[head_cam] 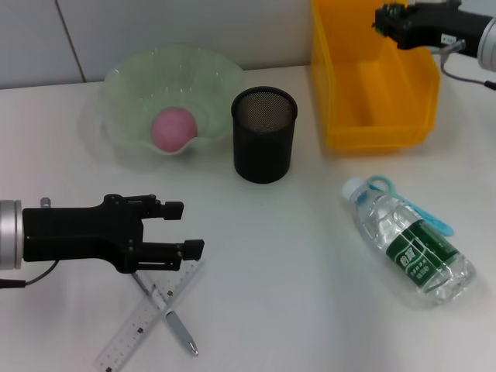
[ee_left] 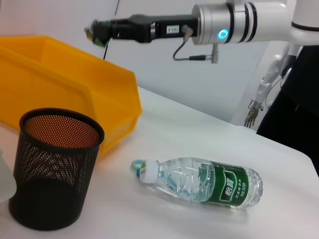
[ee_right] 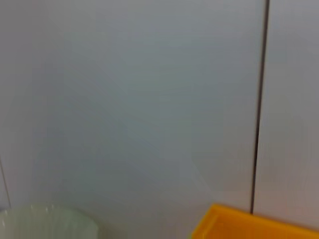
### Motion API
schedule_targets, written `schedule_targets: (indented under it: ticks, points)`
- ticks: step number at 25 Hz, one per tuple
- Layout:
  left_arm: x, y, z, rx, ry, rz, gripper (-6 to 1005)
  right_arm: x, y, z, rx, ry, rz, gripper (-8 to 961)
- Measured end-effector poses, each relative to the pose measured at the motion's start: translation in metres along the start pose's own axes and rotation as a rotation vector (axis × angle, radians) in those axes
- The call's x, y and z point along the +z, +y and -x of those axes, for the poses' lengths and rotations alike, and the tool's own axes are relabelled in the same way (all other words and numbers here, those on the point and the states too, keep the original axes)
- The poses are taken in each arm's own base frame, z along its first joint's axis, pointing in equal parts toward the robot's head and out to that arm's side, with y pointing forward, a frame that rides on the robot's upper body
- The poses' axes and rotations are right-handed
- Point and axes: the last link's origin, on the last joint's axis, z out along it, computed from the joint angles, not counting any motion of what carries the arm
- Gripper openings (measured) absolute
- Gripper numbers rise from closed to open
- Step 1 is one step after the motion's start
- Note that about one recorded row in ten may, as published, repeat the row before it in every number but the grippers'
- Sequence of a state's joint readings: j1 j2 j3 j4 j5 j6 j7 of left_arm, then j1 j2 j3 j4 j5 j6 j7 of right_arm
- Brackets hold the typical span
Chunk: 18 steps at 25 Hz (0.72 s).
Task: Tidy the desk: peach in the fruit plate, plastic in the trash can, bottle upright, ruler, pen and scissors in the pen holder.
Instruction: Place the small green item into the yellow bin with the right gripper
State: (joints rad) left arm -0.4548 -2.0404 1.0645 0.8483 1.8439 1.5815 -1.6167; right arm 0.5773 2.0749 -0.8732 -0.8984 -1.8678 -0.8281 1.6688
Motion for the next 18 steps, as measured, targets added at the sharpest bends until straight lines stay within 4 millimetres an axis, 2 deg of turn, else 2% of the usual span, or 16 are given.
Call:
schedule_targets:
  ticks: [6,17,18]
  points:
    - [0.0006,0.0005,0.0003,0.0,0.001,0.001,804,0.0023,-0.0013,-0.0043,0.005,0.015,-0.018,228]
    - [0.0011,0.001,0.0003,0.001,0.002,0.004,804,0.0019,-0.0008,-0.0053,0.01,0.017,-0.015,694]
    - [0.0011,0.0011,0.0003,0.001,0.002,0.005,804,0.0018,-0.0008,-0.0051,0.011,0.015,-0.015,695]
